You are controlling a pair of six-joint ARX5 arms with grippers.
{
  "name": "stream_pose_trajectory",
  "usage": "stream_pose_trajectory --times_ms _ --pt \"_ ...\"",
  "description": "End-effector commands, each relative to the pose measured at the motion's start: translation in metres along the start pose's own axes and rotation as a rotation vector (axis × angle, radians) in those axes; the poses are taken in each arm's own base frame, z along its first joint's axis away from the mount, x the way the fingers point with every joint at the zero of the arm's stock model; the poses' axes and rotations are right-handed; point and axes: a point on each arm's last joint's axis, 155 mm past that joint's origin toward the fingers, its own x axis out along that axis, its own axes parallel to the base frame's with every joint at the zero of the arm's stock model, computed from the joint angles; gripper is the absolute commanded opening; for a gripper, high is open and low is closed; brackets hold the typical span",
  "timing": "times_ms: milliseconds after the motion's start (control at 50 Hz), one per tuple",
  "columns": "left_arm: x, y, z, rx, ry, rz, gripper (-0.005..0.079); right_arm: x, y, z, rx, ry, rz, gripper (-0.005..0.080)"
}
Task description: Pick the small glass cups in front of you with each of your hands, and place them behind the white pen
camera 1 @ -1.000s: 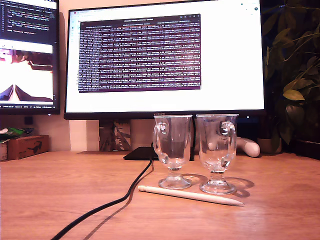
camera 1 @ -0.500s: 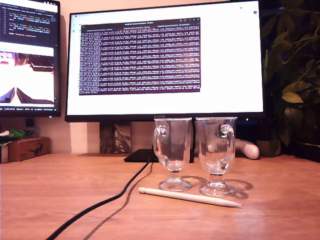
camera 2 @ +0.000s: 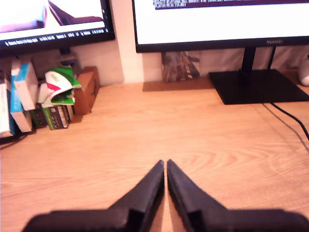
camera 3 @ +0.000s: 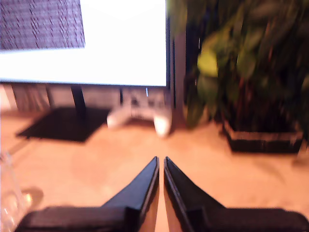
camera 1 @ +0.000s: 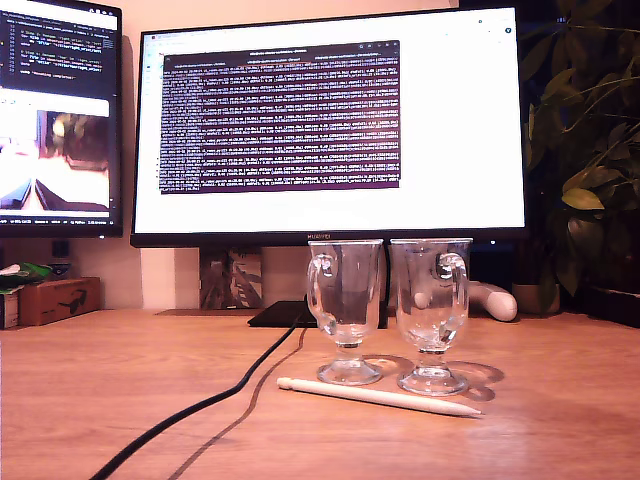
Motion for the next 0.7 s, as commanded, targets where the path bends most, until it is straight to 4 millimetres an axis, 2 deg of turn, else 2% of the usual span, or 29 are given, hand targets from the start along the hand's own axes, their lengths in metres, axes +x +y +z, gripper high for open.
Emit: stream_pose_trajectory --times_ms 0,180,360,460,680 --pt "-0.001 0.002 -0.008 0.010 0.003 0.010 -0.0019 -0.002 -0.001 -0.004 0.000 0.002 -0.004 -0.0011" --pt "-0.007 0.001 -0.002 0.013 -0.032 0.010 -0.0019 -0.010 0.000 -0.002 -0.002 -0.013 -0.004 -0.0010" --pt "-0.014 0.007 0.000 0.010 -0.052 0.041 -0.0019 -0.010 0.001 -0.012 0.006 0.024 -0.003 -0.0011" --pt "-0.015 0.016 -0.003 -0.009 -0.041 0.093 -0.0019 -0.010 0.001 -0.017 0.009 0.045 -0.004 -0.0010" --pt "-0.015 0.017 -0.014 -0.029 0.003 0.098 -0.0019 -0.012 0.001 -0.038 0.022 0.128 -0.004 -0.0010"
